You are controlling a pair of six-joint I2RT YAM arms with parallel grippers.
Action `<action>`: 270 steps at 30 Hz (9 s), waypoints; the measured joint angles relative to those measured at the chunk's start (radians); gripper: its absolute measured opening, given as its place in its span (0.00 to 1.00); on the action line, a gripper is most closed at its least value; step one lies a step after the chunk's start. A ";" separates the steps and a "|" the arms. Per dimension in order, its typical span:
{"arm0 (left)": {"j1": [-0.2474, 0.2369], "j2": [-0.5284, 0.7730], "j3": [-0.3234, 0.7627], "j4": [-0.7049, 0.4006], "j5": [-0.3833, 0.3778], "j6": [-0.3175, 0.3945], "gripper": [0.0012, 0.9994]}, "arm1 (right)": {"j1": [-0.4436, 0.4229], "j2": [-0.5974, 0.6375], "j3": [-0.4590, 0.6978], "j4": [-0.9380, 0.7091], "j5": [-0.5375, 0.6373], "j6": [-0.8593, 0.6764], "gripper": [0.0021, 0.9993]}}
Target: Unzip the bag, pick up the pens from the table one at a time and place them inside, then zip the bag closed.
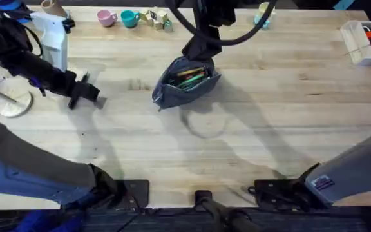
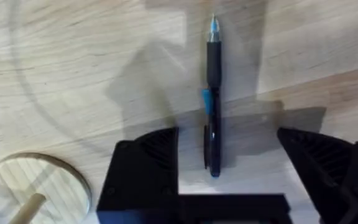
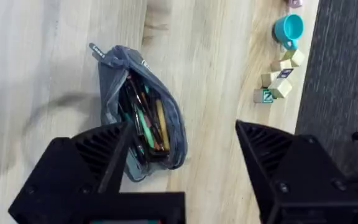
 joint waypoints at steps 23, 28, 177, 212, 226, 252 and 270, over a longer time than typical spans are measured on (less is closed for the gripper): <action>0.001 0.003 0.010 0.004 0.001 -0.012 0.05 | 0.000 0.000 0.000 0.000 0.000 0.000 1.00; 0.001 0.003 0.013 -0.005 0.000 -0.030 0.05 | 0.000 0.000 0.000 0.000 0.008 0.001 1.00; -0.504 -0.955 -0.224 -0.266 0.306 0.255 1.00 | -0.304 -0.257 0.000 -0.265 -0.270 0.472 1.00; -0.151 -0.528 -0.290 -0.089 0.620 0.530 0.99 | -0.304 -0.257 0.000 -0.301 -0.271 0.569 1.00; -0.051 -0.528 -0.290 -0.111 0.693 0.747 0.99 | -0.216 -0.257 -0.269 -0.077 -0.314 0.954 1.00; -0.042 -0.528 -0.290 -0.126 0.700 0.765 0.99 | 0.227 -0.257 -0.484 0.088 0.275 1.395 1.00; -0.042 -0.528 -0.290 -0.133 0.689 0.765 0.99 | 0.264 -0.257 -0.489 0.200 0.277 1.443 1.00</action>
